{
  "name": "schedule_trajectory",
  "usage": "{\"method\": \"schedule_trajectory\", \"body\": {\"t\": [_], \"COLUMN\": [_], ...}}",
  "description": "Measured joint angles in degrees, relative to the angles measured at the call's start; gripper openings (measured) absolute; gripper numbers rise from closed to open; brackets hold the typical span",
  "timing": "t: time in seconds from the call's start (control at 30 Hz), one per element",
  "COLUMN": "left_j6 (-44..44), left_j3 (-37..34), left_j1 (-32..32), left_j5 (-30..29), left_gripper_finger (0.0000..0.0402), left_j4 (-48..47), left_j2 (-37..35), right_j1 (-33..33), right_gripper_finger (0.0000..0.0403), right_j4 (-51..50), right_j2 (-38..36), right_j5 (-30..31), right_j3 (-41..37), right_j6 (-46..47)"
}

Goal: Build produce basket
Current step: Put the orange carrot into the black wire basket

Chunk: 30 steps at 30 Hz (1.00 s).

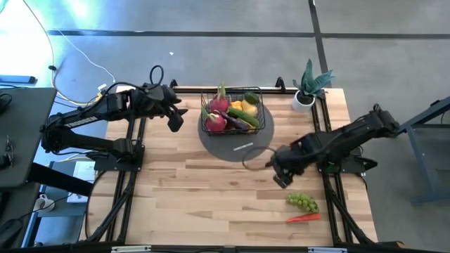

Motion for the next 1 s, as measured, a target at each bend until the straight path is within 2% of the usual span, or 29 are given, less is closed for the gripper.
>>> {"method": "schedule_trajectory", "body": {"t": [0.27, 0.4, 0.57, 0.8, 1.0], "left_j6": [-10.94, -15.52, -20.49, -24.57, -27.10], "left_j3": [-0.02, -0.02, -0.02, -0.02, -0.02], "left_j1": [-0.01, -0.01, -0.40, -5.95, -12.26], "left_j5": [0.25, 0.79, 4.83, 5.59, 3.21], "left_gripper_finger": [0.0223, 0.0223, 0.0223, 0.0223, 0.0223], "left_j4": [-4.05, -4.62, -4.59, -4.29, -4.08], "left_j2": [1.85, 2.89, 4.08, 5.85, 6.82], "right_j1": [11.95, 18.02, 24.73, 32.08, 35.98], "right_gripper_finger": [0.0281, 0.0281, 0.0281, 0.0281, 0.0281], "right_j4": [6.32, 9.72, 13.46, 14.75, 16.52], "right_j2": [0.06, 0.13, 0.15, 4.08, 9.28], "right_j5": [-0.66, 0.89, 5.08, 7.79, 7.65], "right_j3": [-0.01, -0.01, -0.01, -0.01, -0.03], "right_j6": [1.48, 1.53, 1.59, -0.25, -2.55]}}
